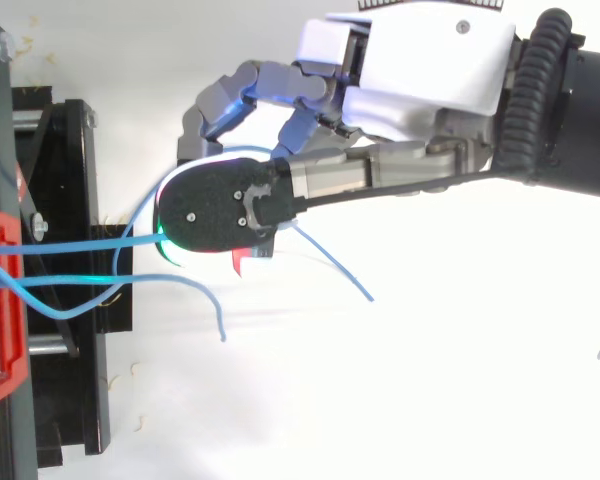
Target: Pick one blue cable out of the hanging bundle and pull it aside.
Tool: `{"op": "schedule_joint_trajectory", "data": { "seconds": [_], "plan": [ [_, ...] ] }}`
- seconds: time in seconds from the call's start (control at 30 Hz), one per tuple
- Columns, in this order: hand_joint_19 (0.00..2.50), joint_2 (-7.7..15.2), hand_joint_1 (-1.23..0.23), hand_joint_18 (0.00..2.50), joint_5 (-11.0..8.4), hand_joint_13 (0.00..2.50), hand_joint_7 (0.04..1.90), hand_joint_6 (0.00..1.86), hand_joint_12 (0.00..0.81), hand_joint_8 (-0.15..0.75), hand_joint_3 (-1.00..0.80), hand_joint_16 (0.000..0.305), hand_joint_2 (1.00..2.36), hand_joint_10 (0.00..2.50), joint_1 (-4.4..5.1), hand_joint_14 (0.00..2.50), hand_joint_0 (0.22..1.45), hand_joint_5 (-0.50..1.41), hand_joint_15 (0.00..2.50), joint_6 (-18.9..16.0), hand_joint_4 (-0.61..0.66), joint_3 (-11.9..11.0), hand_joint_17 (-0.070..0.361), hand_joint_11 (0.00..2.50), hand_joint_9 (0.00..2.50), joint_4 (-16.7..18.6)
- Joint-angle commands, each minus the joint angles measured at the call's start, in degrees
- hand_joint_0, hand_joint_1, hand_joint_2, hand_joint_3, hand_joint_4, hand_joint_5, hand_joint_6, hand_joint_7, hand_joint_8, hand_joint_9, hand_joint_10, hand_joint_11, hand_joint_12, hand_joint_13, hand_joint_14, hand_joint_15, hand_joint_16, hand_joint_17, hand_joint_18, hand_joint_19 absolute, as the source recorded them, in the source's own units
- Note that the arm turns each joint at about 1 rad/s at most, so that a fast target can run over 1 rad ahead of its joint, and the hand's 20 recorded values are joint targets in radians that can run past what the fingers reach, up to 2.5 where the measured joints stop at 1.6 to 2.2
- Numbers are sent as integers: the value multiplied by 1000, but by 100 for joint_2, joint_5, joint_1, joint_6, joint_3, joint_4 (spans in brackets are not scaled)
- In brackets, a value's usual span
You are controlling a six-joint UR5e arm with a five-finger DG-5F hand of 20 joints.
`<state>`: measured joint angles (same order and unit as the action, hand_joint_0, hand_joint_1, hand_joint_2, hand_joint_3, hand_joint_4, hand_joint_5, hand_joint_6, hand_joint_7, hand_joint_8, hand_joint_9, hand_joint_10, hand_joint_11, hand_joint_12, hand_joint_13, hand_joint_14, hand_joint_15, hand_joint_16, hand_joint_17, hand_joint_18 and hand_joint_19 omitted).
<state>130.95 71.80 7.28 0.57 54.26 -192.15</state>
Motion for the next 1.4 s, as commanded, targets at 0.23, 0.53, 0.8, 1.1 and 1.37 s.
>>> {"op": "schedule_joint_trajectory", "data": {
  "seconds": [0.23, 0.53, 0.8, 1.1, 1.37],
  "plan": [
    [667, 1, -673, 713, -87, 883, 836, 903, 459, 298, -500, 68, 1000, 25, 98, 22, 441, -116, 546, 4, 98, -3, 154, 617, 1049, 19],
    [691, 1, -741, 661, -175, 861, 892, 909, 413, 264, -364, 58, 1010, 27, 160, 23, 555, -115, 563, -13, 72, -29, 131, 632, 1036, -7],
    [690, 1, -756, 676, -175, 881, 903, 921, 412, 264, -221, 58, 1017, 28, 177, 23, 576, -108, 565, -13, 59, -64, 130, 654, 1078, -7],
    [640, 1, -798, 787, -175, 941, 923, 924, 459, 296, -51, 69, 1011, 23, 186, 21, 581, -75, 541, -4, 25, -284, 155, 619, 1154, -200],
    [678, 1, -625, 681, -175, 874, 928, 905, 446, 282, -500, 66, 1000, 25, 204, 23, 450, -89, 552, -13, 59, -433, 148, 601, 1105, -534]
  ]
}}
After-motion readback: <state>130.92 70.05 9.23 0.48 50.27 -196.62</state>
